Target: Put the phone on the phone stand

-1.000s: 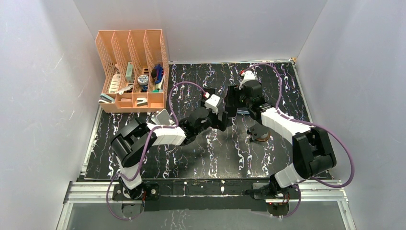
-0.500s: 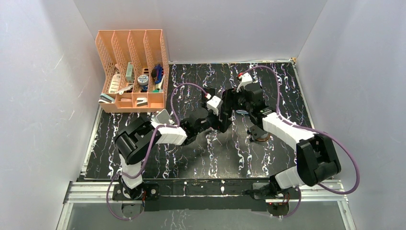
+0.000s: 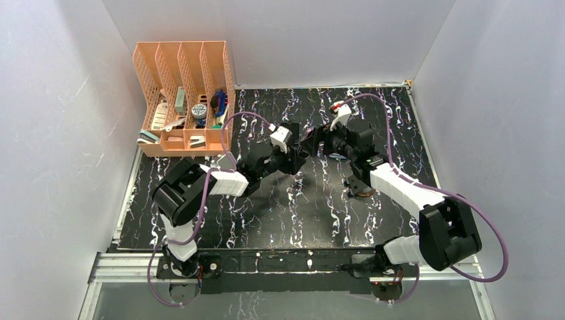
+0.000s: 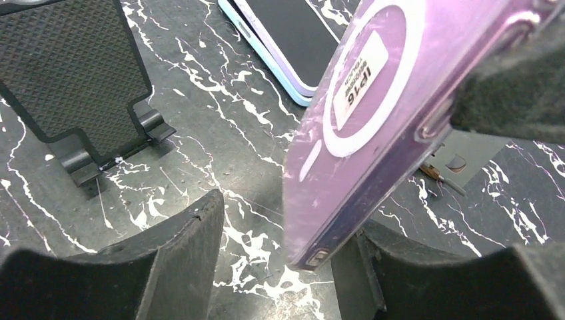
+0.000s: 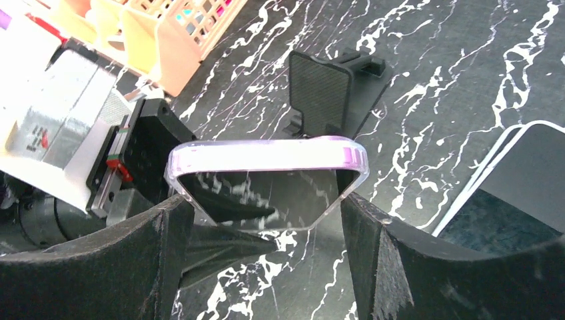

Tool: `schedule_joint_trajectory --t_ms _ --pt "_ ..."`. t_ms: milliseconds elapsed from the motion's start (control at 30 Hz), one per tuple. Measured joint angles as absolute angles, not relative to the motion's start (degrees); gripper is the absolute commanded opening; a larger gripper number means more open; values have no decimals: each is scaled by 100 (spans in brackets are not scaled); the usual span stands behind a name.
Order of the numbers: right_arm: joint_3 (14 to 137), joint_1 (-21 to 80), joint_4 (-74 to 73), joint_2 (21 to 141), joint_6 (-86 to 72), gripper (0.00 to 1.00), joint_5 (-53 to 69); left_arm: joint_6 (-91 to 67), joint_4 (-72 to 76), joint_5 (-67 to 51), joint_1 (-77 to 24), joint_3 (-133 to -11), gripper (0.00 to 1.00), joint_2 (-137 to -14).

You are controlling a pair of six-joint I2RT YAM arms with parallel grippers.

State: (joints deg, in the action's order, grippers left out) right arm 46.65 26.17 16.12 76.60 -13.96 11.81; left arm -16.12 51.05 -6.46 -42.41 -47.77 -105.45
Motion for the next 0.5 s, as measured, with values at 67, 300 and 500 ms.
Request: schedule_joint_trajectory --t_ms 67,300,500 --pt "4598 2617 1695 7631 -1459 55 1293 -1632 5120 -705 -4198 -4716 52 -10473" --pt "4508 2628 1848 7634 -1688 55 1651 -1682 5290 -987 -4174 -4648 38 -10320" --pt "4508 2639 2128 7666 -1874 55 1778 -1616 5310 -1251 -4185 -4554 0 -10086"
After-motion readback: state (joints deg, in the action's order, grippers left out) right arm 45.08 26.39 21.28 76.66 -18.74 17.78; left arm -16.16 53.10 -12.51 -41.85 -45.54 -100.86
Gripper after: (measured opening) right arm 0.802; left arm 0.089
